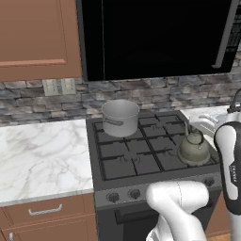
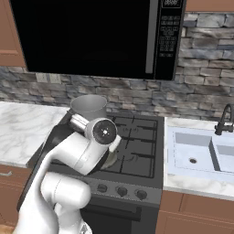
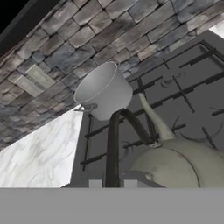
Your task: Pick the kettle from the counter and place it on a stove burner. Then turn the burner on.
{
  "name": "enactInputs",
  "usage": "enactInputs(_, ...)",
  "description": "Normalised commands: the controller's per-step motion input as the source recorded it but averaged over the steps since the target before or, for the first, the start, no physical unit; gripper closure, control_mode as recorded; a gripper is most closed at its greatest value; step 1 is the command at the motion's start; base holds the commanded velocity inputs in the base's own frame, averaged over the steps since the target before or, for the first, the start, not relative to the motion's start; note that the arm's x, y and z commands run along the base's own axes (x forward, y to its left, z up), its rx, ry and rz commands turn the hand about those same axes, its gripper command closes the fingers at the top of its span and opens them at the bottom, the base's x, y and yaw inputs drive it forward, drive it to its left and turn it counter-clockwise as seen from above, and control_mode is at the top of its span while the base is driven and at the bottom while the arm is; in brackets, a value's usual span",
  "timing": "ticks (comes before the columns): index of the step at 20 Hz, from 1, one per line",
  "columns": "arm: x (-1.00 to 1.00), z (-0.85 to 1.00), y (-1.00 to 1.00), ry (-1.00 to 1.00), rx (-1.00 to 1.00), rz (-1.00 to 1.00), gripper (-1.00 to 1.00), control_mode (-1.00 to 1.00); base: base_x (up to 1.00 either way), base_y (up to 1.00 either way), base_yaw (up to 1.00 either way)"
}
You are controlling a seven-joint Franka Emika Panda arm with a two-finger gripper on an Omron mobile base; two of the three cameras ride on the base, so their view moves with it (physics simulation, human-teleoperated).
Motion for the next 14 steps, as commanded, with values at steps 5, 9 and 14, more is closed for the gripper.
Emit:
enactInputs(5, 0.00, 0.00, -0.25, 0.00, 0.10, 0.00, 1.00, -1.00, 0.00, 0.00, 0.00)
enactInputs(9, 0.01, 0.00, 0.00, 0.00, 0.00, 0.00, 1.00, -1.00, 0.00, 0.00, 0.00)
enactInputs(14, 0.19, 0.00, -0.01, 0.00, 0.00, 0.00, 1.00, -1.00, 0.00, 0.00, 0.00)
